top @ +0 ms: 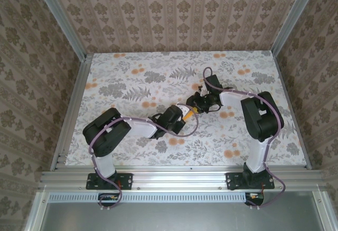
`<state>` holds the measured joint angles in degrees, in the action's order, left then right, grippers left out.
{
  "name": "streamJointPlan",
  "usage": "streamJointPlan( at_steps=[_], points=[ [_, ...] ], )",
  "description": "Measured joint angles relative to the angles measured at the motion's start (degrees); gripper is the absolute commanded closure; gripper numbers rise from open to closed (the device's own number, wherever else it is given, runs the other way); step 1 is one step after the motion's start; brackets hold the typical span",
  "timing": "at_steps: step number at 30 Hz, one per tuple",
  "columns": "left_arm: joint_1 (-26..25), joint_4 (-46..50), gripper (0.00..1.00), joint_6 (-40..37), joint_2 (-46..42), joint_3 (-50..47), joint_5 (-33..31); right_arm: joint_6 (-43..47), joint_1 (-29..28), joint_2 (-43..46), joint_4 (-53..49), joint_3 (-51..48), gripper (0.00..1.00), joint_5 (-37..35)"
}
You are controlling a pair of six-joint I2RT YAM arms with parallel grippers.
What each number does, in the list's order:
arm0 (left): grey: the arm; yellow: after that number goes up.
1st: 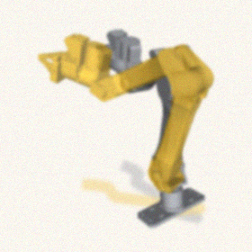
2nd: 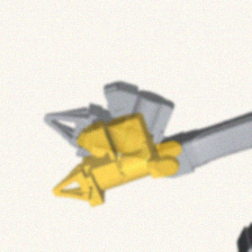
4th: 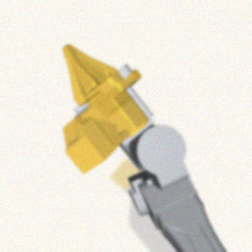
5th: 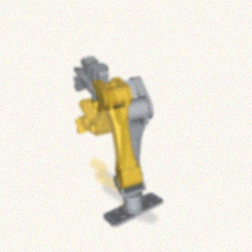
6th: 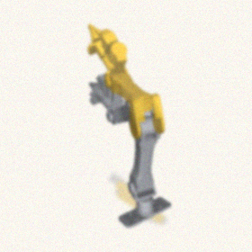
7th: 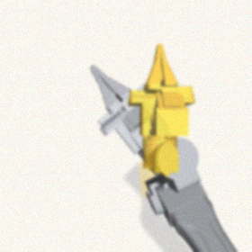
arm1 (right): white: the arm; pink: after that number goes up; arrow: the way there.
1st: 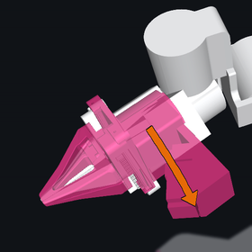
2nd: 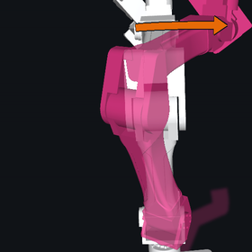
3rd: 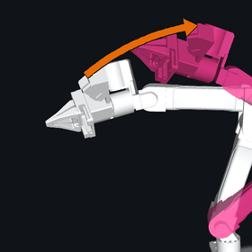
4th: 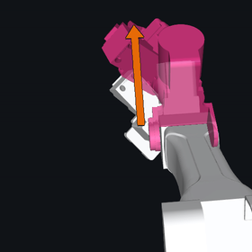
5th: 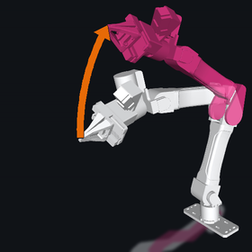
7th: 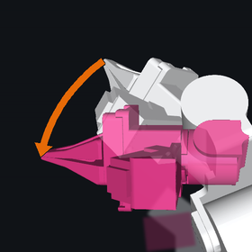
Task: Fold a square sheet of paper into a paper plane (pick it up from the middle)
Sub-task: Fold the wing for the fifth time at the center of the table.
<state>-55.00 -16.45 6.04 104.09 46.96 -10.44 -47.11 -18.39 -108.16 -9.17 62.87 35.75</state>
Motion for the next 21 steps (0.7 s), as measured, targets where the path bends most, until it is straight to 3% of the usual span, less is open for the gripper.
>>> streamJointPlan(
  at_steps=[12, 18, 21],
  points=[
    [-0.96, -0.28, 1.0, -2.71, 0.46, 0.31, -4.0, -2.1, -0.5, 1.64, 0.72, -0.66, 0.93, -1.44],
    [-0.96, -0.13, 1.0, -2.71, 0.48, 0.33, -4.87, -1.46, -0.52, 1.44, 0.57, -0.68, 0.96, -2.89],
    [-0.96, 0.0, 0.94, -2.69, 0.48, 0.33, -5.05, 0.26, -0.52, 0.68, 0.35, -0.66, 0.96, -3.58]
  ],
)
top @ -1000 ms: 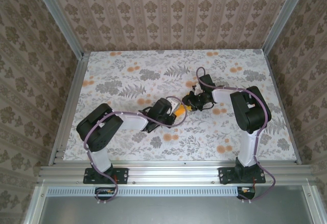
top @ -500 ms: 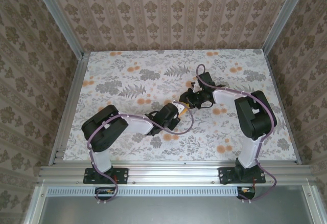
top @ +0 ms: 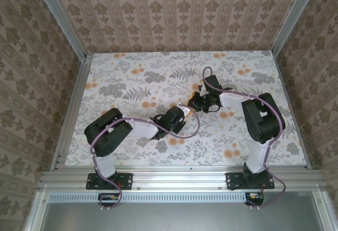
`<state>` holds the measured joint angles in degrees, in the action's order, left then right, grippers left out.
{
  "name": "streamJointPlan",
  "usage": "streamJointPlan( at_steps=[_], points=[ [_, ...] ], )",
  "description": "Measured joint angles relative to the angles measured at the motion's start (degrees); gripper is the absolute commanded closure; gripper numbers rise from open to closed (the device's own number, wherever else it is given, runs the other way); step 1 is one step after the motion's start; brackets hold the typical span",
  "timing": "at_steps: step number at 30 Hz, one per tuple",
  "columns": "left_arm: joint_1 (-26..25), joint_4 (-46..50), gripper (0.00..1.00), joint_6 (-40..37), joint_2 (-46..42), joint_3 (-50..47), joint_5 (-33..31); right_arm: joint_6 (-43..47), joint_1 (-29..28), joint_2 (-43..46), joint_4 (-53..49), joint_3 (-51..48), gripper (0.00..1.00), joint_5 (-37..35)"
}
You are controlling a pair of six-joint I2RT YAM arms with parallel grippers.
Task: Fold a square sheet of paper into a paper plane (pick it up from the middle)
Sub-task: Fold the wing for the fifth time at the center of the table.
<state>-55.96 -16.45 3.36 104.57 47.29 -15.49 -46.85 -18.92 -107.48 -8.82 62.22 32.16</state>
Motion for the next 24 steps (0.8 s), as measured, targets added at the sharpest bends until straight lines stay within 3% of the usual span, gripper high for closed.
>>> streamJointPlan(
  at_steps=[11, 18, 24],
  points=[
    [0.48, 5.25, 0.5, 3.32, -1.44, 1.44, 2.91, 5.81, 0.09, -2.32, -0.44, 0.0, 0.95, -1.81],
    [4.7, 7.91, 0.45, 7.41, -8.07, -0.07, 12.94, 9.29, 0.35, -2.78, -0.42, 0.0, 0.95, -1.84],
    [11.41, 7.43, 0.52, 15.43, -8.57, 0.0, 23.61, 11.15, 0.35, -3.5, -0.2, 0.0, 0.95, -1.79]
  ],
)
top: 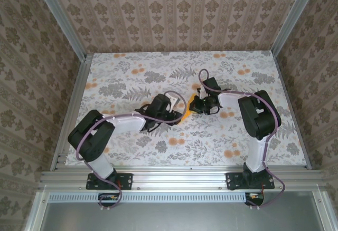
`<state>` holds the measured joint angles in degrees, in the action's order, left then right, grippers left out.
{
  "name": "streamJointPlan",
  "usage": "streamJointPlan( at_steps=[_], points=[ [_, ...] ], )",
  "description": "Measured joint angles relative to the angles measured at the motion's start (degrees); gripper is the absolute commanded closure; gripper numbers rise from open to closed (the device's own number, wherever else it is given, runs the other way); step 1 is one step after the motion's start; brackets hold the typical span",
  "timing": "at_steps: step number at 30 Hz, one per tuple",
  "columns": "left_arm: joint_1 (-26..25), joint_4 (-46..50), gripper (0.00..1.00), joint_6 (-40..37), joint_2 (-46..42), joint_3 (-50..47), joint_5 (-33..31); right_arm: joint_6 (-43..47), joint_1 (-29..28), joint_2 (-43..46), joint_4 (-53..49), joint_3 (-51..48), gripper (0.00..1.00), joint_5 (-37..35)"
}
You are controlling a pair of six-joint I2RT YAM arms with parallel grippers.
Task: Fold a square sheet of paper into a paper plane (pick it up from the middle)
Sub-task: Fold the wing for the fifth time at the center of the table.
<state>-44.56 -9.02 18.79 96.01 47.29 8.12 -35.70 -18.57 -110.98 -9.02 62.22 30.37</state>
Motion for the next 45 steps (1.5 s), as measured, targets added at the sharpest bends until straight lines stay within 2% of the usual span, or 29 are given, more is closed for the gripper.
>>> streamJointPlan(
  at_steps=[7, 15, 23, 40, 45],
  points=[
    [3.98, -0.04, 0.62, 8.96, 5.73, 3.63, 10.19, 1.05, 0.31, -0.37, 0.15, -0.07, 0.94, 0.2],
    [4.15, 1.33, 0.67, 12.61, 11.04, 10.19, 14.64, 1.07, 0.59, -0.37, 2.58, -1.27, 0.92, 1.09],
    [4.15, 4.66, 0.77, 12.9, 13.94, 13.68, 15.91, 1.07, 0.7, -0.37, 3.89, -1.95, 0.91, 1.77],
    [4.11, 10.38, 0.79, 10.47, 17.03, 17.77, 16.09, 1.03, 0.74, -0.37, 4.94, -2.12, 0.78, 2.62],
    [4.02, 11.74, 0.79, 9.16, 17.53, 18.82, 15.98, 1.01, 0.74, -0.26, 5.44, -2.38, 0.77, 2.82]
  ],
)
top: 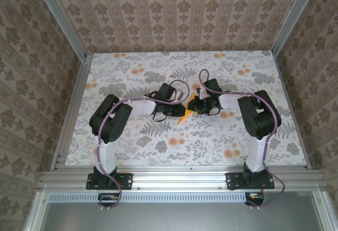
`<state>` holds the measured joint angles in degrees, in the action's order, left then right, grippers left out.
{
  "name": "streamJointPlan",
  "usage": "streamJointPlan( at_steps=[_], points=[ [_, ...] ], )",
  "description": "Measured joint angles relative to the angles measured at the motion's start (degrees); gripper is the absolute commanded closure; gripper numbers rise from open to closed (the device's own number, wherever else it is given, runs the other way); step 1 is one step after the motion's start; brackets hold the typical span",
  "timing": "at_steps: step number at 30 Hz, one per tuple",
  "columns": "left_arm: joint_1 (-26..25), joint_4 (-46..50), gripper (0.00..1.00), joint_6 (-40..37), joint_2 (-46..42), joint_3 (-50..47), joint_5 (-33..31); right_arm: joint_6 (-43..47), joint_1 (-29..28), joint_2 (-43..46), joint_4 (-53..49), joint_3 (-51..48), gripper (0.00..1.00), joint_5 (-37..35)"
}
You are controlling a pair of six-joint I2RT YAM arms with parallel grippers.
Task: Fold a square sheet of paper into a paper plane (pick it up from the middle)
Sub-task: Fold the wing for the fifth time at the center of the table.
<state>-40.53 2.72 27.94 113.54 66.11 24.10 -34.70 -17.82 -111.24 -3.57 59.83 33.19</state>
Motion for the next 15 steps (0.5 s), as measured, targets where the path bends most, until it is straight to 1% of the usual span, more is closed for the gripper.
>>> streamJointPlan(
  at_steps=[5, 11, 15],
  points=[
    [-0.22, 0.63, 0.78, -1.22, 0.04, 0.42, 0.02, -0.17, 0.0, 0.24, 0.72, -0.46, 0.77, 0.0],
    [-0.76, 3.56, 0.77, -3.5, 0.66, 2.38, -0.76, -0.2, 0.0, 0.26, 0.9, -0.59, 0.78, -0.02],
    [-1.4, 5.99, 0.77, -4.87, 1.03, 3.96, -2.34, -0.42, 0.04, 0.26, 1.05, -0.7, 0.81, -0.11]
  ],
)
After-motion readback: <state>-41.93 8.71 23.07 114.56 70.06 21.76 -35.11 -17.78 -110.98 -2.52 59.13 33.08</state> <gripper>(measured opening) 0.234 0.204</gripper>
